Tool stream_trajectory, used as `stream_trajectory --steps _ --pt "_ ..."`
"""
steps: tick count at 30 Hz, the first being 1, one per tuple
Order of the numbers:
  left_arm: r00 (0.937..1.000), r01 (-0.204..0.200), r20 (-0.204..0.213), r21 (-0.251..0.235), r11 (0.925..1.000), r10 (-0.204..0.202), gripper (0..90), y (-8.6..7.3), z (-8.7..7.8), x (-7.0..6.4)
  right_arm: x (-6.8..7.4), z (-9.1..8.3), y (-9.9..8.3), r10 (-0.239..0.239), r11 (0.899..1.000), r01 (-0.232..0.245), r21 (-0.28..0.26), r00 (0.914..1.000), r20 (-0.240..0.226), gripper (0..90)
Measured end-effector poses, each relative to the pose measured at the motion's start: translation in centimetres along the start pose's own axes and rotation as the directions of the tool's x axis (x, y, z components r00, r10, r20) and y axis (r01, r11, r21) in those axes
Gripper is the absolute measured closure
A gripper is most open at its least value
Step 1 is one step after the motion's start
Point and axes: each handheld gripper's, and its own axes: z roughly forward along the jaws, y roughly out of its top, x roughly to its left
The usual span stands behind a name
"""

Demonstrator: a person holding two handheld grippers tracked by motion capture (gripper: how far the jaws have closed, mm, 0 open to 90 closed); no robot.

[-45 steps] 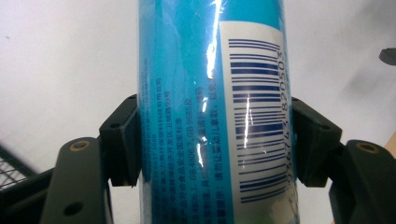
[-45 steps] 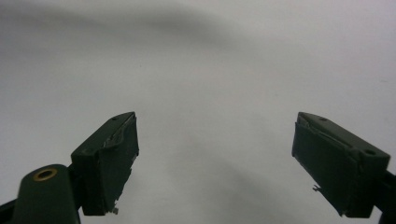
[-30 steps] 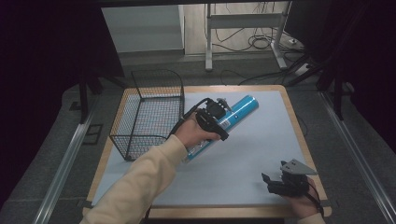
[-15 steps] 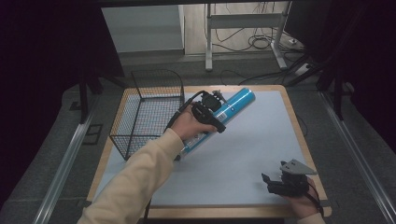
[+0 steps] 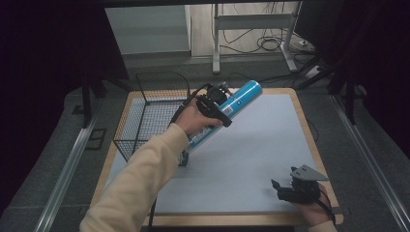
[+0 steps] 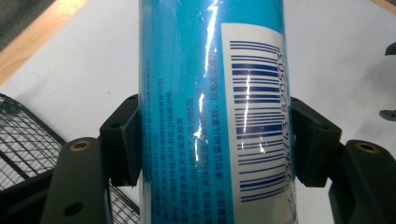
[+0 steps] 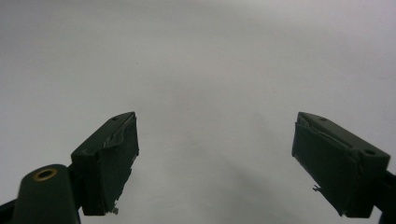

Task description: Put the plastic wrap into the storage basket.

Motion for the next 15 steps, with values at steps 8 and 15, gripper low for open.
stream_trajectory --steps 8,15 --pt "0.9997 0.004 -0.024 -0.014 0.9999 -0.004 31.7 0.5 -1.1 1.1 -0.1 0.1 0.0 -0.002 1.0 0.002 0.0 1.0 0.002 15.1" --pt "0.999 0.02 -0.039 -0.027 0.9994 -0.021 31.8 0.4 -1.9 2.3 0.0 0.1 0.0 -0.002 1.0 0.002 0.002 1.0 0.004 15.1"
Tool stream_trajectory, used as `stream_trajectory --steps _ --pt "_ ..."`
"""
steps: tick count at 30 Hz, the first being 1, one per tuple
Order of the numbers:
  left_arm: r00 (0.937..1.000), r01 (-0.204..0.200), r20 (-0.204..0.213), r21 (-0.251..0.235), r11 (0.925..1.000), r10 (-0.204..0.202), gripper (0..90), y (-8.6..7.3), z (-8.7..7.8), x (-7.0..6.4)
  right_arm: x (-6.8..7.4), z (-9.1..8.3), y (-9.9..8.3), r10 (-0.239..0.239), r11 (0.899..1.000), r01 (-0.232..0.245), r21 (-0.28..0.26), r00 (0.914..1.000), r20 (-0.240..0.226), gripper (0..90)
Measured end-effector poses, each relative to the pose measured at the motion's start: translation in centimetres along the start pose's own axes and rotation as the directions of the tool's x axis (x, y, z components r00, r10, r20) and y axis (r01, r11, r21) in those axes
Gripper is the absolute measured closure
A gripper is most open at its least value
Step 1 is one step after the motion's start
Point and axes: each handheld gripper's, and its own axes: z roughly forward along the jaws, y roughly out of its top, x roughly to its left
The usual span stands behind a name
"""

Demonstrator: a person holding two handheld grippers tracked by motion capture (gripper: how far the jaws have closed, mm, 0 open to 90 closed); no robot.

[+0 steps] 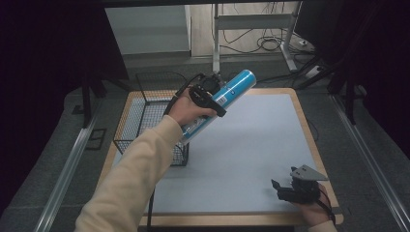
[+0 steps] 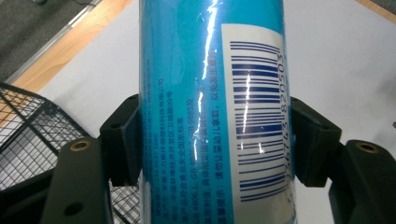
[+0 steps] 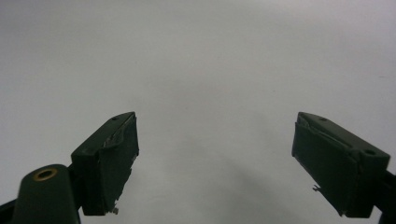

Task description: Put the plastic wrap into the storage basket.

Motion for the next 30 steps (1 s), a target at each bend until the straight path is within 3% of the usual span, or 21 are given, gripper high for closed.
stream_trajectory --steps 12,30 --pt "0.998 0.043 -0.046 -0.016 0.9989 -0.044 31.8 0.0 -0.9 3.4 -0.1 0.0 0.0 -0.002 1.0 0.002 0.002 1.0 0.005 15.1" --pt "0.9864 0.107 -0.126 -0.004 0.9943 -0.106 31.8 -2.3 -1.2 7.8 0.0 0.1 -0.1 0.0 1.0 0.0 0.008 1.0 0.01 15.1"
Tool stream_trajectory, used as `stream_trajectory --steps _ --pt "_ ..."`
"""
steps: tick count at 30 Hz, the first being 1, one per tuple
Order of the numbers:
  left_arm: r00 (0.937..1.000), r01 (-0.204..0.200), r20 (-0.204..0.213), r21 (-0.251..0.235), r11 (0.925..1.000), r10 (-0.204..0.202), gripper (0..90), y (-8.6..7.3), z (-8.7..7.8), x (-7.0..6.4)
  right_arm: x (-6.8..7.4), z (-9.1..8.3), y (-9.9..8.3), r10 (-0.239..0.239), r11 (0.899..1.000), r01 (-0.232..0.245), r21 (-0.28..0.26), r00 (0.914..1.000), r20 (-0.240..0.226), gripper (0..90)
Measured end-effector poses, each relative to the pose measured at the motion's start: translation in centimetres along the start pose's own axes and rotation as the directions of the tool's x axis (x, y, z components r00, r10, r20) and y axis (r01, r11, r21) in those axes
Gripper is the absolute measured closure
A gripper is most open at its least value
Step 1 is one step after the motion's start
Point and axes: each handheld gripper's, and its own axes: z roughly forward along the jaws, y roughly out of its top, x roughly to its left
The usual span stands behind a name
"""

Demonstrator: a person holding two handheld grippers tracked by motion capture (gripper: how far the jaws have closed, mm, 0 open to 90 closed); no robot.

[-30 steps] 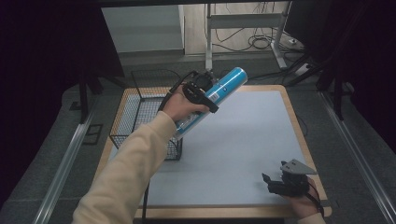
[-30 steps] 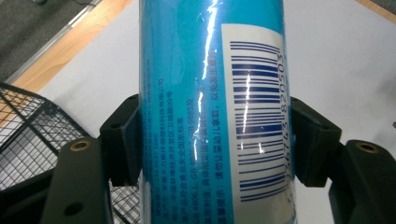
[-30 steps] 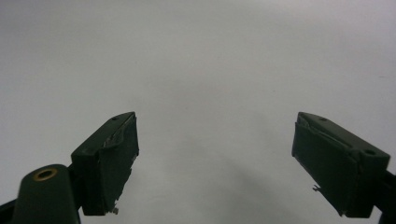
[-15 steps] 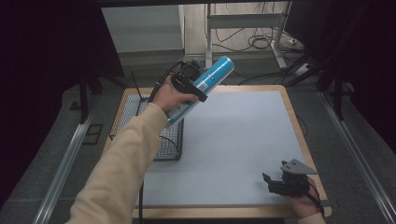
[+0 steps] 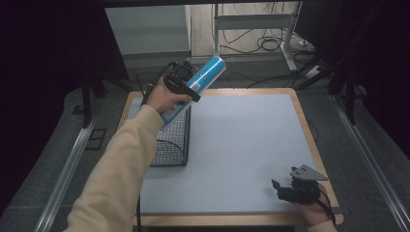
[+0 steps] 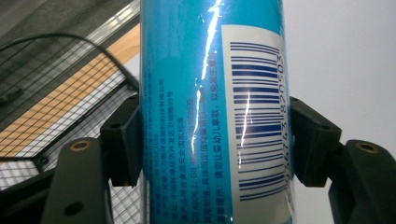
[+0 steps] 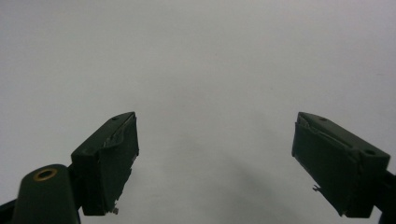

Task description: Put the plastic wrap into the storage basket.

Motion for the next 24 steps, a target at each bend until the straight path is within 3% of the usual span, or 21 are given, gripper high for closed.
stream_trajectory --steps 17,24 --pt "0.9967 0.056 -0.062 0.046 0.9974 -0.053 31.9 -2.8 2.0 3.6 -0.1 0.0 0.0 -0.003 1.0 0.003 0.001 0.9999 0.012 15.2" --pt "0.9943 0.068 -0.088 0.082 0.9944 -0.061 31.9 -3.4 3.1 4.1 0.0 0.1 -0.1 -0.006 1.0 0.006 0.0 0.9999 0.014 15.3"
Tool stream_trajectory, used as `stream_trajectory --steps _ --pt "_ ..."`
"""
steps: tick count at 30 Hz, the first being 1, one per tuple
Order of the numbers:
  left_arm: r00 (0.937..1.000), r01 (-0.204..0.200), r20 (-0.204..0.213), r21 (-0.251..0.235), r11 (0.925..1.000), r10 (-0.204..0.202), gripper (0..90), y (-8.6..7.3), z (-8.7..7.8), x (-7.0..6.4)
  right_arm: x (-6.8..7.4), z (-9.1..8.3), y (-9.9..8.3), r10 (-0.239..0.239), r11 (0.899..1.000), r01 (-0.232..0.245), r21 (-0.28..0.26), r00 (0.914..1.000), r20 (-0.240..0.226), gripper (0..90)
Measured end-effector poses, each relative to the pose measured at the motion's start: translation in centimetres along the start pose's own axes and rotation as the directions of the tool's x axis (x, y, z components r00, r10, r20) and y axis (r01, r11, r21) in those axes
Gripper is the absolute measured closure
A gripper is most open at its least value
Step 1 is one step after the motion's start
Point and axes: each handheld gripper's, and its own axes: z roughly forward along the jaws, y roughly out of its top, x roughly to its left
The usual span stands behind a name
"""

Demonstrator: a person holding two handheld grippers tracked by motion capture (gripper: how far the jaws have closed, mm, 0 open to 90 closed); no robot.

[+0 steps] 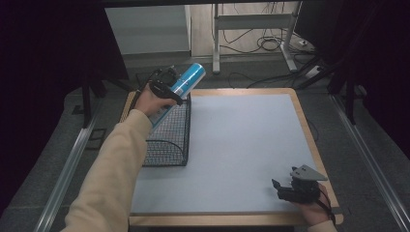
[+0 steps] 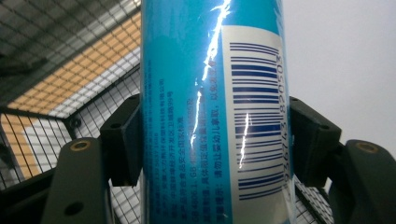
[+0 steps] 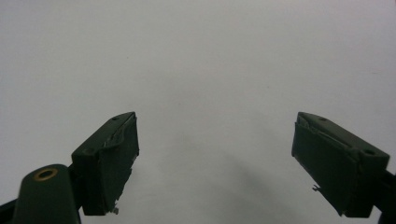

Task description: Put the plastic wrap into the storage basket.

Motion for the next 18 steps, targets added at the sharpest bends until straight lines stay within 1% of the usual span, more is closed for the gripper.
stream_trajectory --steps 1,3,6,8,10,13,18 --pt "1.0 -0.005 -0.002 0.004 1.0 0.005 31.9 -0.1 0.2 0.1 0.0 0.0 0.0 -0.001 1.0 0.001 -0.001 1.0 0.001 15.2" --pt "1.0 -0.001 0.004 0.001 1.0 0.001 31.9 -0.2 0.6 0.2 0.0 0.0 0.0 0.0 1.0 0.0 -0.003 1.0 0.003 15.3" --pt "1.0 -0.009 -0.001 0.002 1.0 0.009 31.9 -0.4 1.1 0.4 0.0 -0.1 0.0 0.0 1.0 0.0 -0.003 1.0 0.005 15.3" --pt "1.0 -0.001 -0.01 0.005 1.0 0.001 31.9 -0.5 1.5 0.4 0.0 0.0 0.0 0.0 1.0 0.0 -0.003 1.0 0.005 15.3" --pt "0.9999 0.009 -0.01 0.012 0.9999 -0.009 31.9 -0.7 1.9 0.6 0.0 0.0 0.0 0.0 1.0 0.0 -0.002 1.0 0.004 15.3" --pt "1.0 0.003 -0.009 0.018 0.9998 -0.003 31.9 -0.9 2.4 0.7 0.0 0.0 0.0 -0.003 1.0 0.003 -0.004 1.0 0.003 15.3" --pt "1.0 0.006 -0.003 0.025 0.9997 -0.006 31.9 -1.1 2.9 0.8 0.0 0.0 0.0 -0.003 1.0 0.003 -0.002 1.0 0.006 15.3"
